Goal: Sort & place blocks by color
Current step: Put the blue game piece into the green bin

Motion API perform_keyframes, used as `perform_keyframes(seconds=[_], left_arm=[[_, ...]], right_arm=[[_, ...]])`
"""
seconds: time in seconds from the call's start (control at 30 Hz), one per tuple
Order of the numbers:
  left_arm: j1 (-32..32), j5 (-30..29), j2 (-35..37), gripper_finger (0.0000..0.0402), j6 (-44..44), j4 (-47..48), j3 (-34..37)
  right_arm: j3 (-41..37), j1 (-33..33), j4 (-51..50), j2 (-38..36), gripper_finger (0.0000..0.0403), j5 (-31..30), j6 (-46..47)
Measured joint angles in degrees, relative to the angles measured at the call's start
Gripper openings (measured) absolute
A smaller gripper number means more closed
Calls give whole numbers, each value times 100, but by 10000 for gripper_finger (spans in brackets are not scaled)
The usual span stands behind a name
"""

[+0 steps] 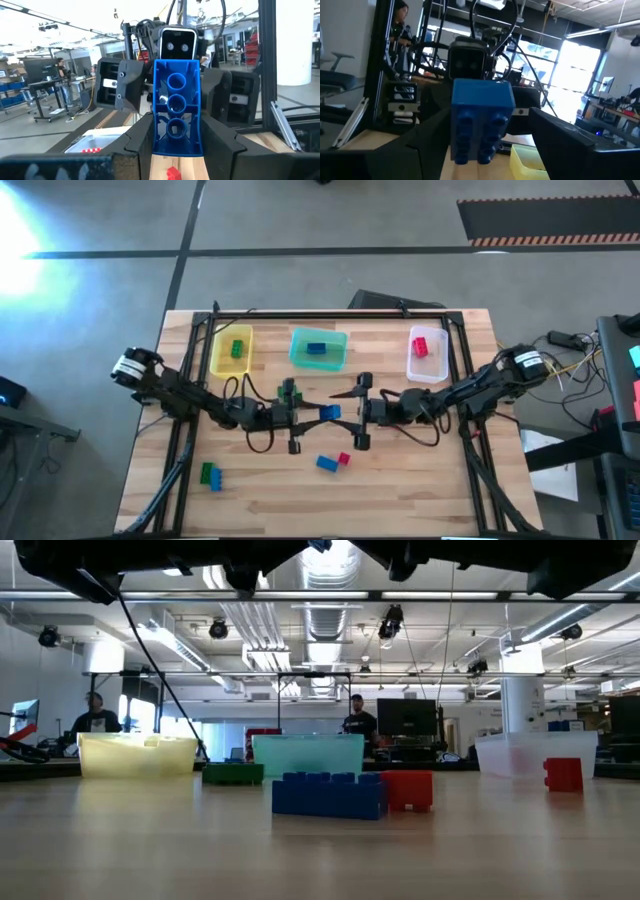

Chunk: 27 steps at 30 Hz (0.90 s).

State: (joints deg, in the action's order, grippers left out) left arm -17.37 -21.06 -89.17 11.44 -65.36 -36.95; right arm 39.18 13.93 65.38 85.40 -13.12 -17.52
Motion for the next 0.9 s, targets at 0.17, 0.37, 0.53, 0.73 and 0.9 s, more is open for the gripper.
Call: perform_keyframes(seconds=[0.17,0.37,0.53,0.73,0.9], left_arm=[[0,0,0,111,-2,22,0],[2,8,0,114,36,20,0],[4,-2,0,179,-17,30,16],[2,-54,12,230,184,43,76],[2,-495,257,236,735,283,77]], right_arm=[[98,-8,8,57,226,31,-59],[94,-9,-19,40,135,219,1],[94,-17,-48,33,128,273,-103],[94,-39,-257,-59,128,259,-101],[111,-128,-880,-392,128,-23,43]])
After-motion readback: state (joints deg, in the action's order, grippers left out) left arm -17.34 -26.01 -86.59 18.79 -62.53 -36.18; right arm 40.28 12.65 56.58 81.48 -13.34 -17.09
